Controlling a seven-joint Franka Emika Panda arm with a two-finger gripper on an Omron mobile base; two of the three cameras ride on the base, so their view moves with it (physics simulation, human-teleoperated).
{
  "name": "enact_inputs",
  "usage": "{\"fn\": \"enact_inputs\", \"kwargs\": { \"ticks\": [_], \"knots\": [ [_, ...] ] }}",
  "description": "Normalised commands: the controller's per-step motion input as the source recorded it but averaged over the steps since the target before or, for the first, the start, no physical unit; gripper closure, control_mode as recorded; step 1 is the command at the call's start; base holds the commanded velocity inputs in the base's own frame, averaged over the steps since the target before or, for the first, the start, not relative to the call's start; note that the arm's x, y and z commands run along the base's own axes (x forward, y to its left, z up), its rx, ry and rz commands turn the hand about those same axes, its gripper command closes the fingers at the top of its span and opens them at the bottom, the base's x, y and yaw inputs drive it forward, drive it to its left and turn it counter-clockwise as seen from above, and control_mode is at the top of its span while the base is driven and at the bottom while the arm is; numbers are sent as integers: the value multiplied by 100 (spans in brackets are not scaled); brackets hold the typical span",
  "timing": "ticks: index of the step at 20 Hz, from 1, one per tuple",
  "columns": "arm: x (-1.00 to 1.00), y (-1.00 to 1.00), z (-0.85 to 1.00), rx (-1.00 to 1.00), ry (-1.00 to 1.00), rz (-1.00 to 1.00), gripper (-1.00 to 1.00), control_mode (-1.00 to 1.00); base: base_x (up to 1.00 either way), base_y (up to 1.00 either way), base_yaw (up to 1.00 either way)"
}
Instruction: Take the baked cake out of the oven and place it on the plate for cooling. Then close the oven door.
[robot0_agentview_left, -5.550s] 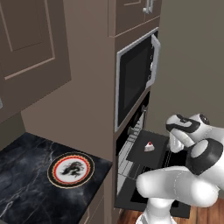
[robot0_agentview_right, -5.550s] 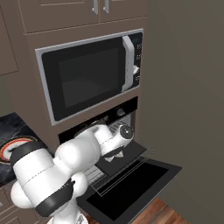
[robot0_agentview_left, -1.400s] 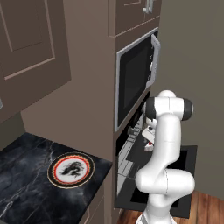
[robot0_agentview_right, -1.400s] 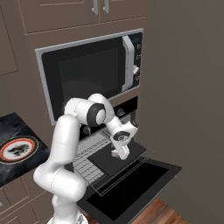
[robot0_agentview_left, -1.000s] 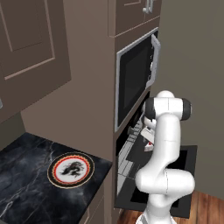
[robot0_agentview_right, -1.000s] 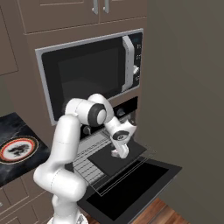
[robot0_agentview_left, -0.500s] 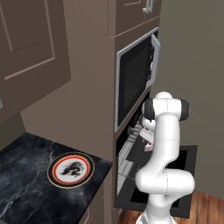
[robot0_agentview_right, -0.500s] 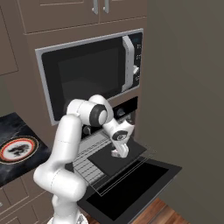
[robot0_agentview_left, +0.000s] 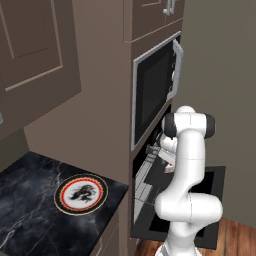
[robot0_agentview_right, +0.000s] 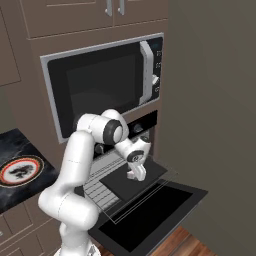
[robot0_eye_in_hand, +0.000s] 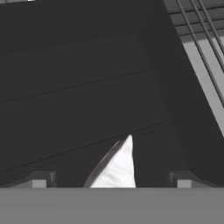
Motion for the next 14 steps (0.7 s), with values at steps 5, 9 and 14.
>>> {"fn": "enact_inputs", "kwargs": {
  "ticks": [5, 9, 14],
  "knots": [
    [0, 0, -10, -5, 0, 0, 100, -100, 0, 0, 0],
    [0, 0, -6, -5, 0, 0, 100, -100, 0, 0, 0],
    [-9, 0, -3, -3, 0, 0, 100, -100, 0, 0, 0]
  ]
}}
